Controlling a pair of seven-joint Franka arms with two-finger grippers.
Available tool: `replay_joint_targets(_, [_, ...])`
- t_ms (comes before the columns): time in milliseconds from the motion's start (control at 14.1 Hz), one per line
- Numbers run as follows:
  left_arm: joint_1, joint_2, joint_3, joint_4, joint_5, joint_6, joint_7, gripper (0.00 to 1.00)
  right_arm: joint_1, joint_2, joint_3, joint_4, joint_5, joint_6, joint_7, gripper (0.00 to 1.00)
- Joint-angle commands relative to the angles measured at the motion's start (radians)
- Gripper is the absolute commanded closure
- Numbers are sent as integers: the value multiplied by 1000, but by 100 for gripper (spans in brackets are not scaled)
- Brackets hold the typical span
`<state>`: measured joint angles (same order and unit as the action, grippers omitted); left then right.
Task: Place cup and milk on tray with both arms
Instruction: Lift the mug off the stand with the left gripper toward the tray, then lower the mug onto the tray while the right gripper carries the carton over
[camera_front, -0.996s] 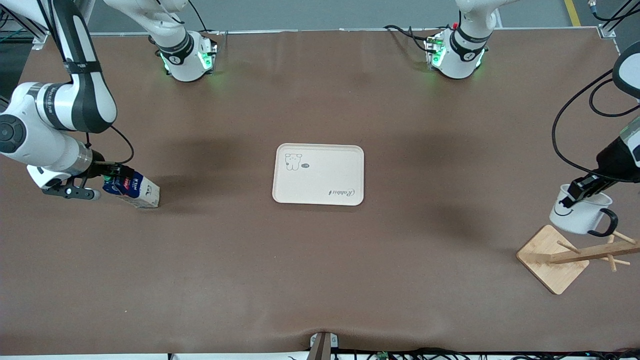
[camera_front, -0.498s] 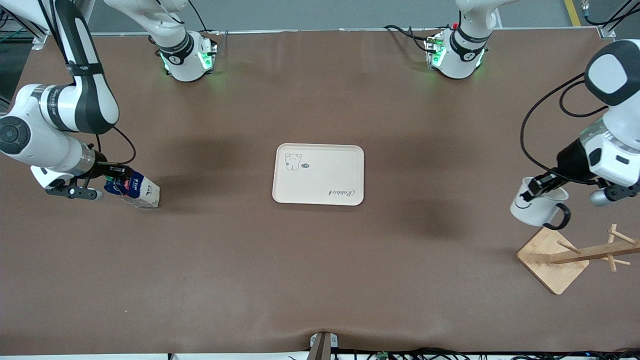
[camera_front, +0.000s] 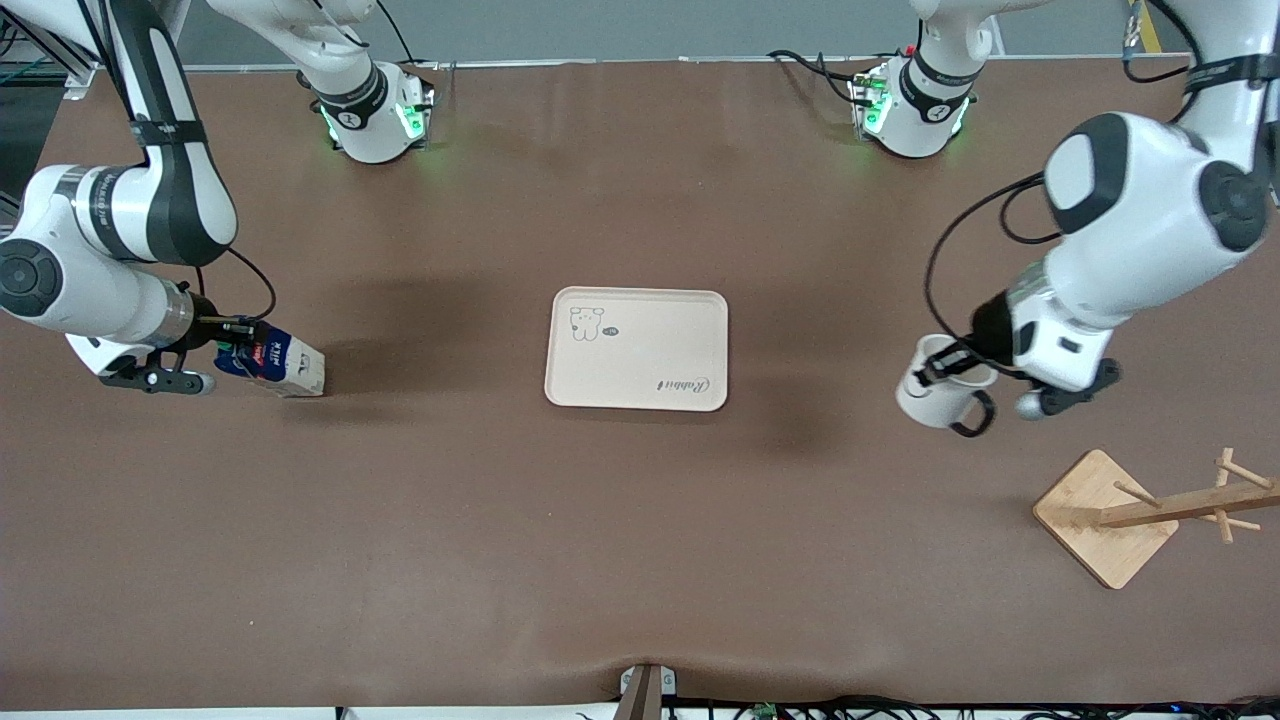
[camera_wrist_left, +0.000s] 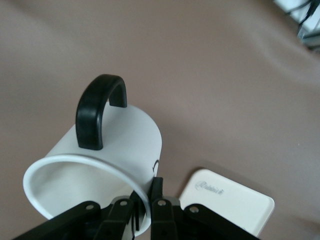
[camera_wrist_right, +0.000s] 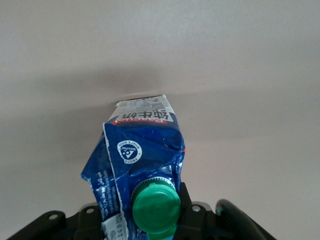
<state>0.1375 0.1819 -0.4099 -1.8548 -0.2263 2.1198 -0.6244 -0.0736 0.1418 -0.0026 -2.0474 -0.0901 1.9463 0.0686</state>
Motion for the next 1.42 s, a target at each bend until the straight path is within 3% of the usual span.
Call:
replay_joint_targets(0, [-114, 86, 3, 55, -4, -18, -206, 100, 20, -10, 6, 99, 73, -146, -7, 100])
replay_joint_targets(142, [-174, 141, 0, 87, 10, -18, -348, 100, 28, -8, 6, 188, 102, -260, -19, 100])
replay_joint_targets(427, [-314, 247, 3, 138, 12, -18, -610, 100, 75, -8, 6, 291, 102, -346, -15, 100])
replay_joint_targets(853, [-432, 346, 9, 140, 22, -1, -754, 100, 124, -8, 4, 346, 104, -392, 4, 100])
replay_joint_targets(1351, [-466, 459, 11, 138, 74, 143, -810, 100, 198, 1, 6, 383, 154, -383, 94, 100])
